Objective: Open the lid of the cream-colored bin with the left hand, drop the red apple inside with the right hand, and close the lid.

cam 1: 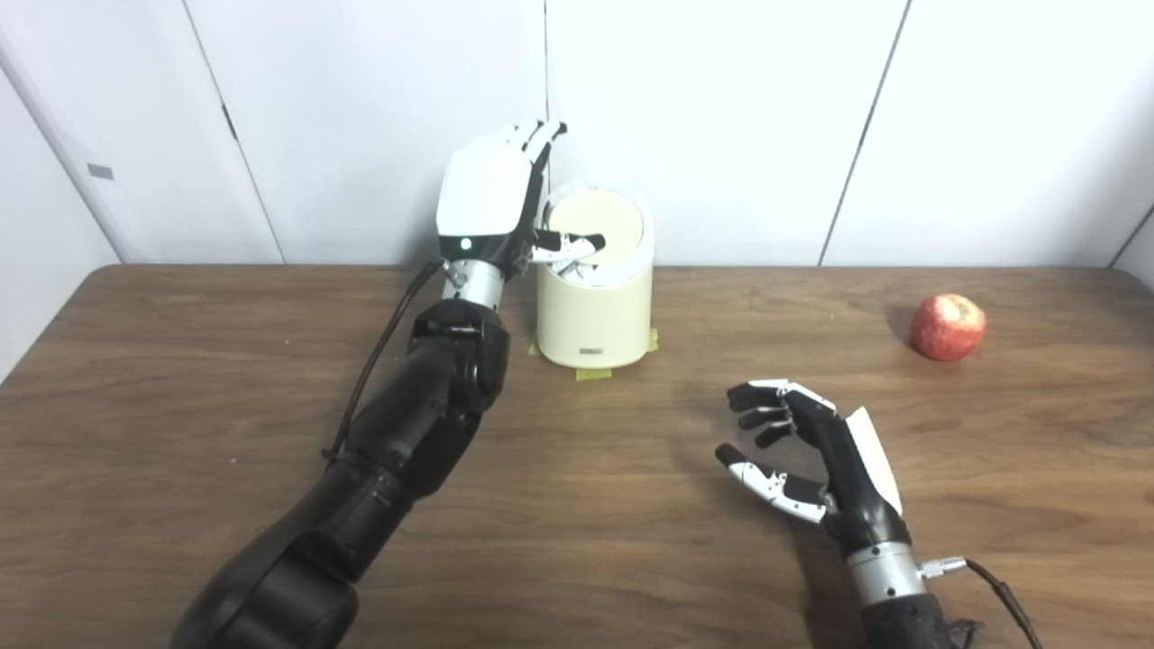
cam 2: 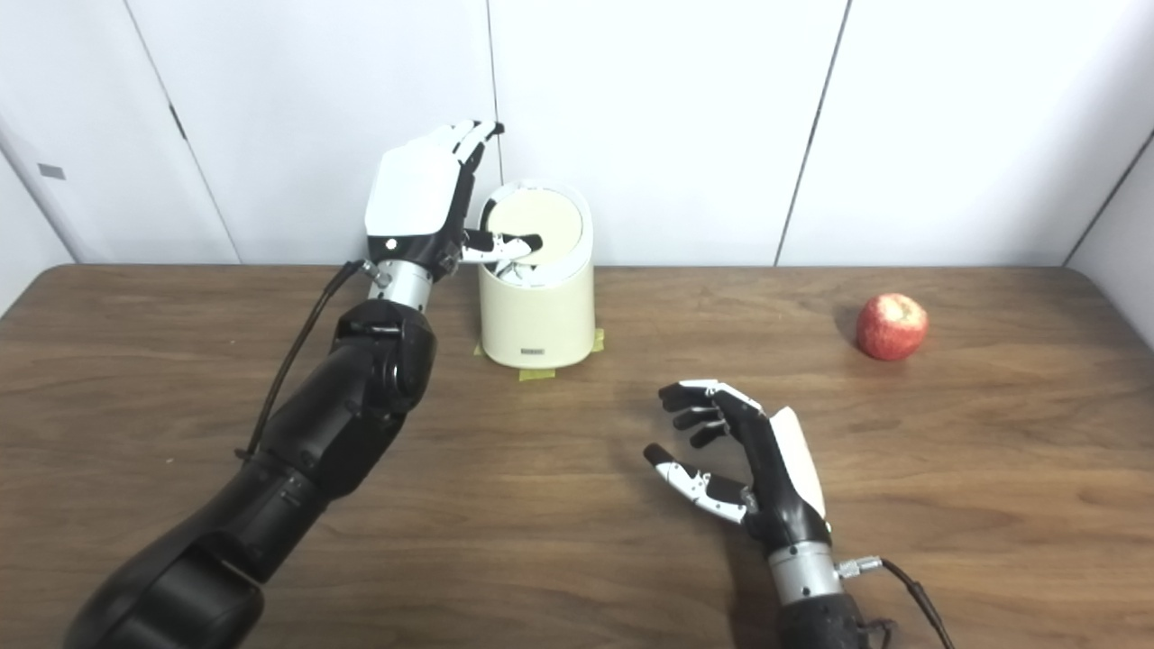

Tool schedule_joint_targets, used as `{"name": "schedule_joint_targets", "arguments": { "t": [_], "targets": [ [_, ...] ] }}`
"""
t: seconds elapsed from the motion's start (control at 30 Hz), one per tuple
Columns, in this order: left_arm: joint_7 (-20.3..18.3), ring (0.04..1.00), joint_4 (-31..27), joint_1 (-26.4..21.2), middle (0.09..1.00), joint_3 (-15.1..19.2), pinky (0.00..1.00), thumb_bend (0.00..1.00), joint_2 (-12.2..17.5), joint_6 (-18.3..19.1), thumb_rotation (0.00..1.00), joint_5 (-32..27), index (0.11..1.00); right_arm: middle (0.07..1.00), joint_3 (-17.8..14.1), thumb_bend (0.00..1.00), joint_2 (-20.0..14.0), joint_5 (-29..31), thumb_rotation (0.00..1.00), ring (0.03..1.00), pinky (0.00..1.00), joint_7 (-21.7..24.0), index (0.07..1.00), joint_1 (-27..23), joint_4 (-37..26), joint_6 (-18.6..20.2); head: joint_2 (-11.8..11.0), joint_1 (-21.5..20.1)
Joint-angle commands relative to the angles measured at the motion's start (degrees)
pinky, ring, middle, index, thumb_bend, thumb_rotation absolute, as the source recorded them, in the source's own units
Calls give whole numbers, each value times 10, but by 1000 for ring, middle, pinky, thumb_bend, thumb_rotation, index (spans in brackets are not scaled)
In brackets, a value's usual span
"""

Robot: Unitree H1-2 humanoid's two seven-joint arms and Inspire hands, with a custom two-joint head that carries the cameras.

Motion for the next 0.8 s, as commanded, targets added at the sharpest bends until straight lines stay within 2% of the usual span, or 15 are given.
{"name": "schedule_joint_targets", "arguments": {
  "t": [0.0,0.4,0.67,0.77],
  "targets": [
    [1,921,-4,-37,910,-11,940,1000,15,1,212,32,906,649,6,273,6,0,205,608,507,-6,645,-3,11,-16,0,-1],
    [-14,930,5,-37,914,-25,973,1000,28,12,150,69,913,650,7,274,8,-2,214,612,515,-7,645,-6,13,-14,-2,-2],
    [-19,918,5,-29,906,-24,949,1000,32,5,175,68,899,648,8,271,8,-4,178,608,510,-7,643,-6,12,-15,-2,-3],
    [-40,929,-1,-25,914,-24,962,1000,35,4,188,63,906,647,8,273,9,-5,177,607,509,-7,644,-5,10,-11,-2,-4]
  ]
}}
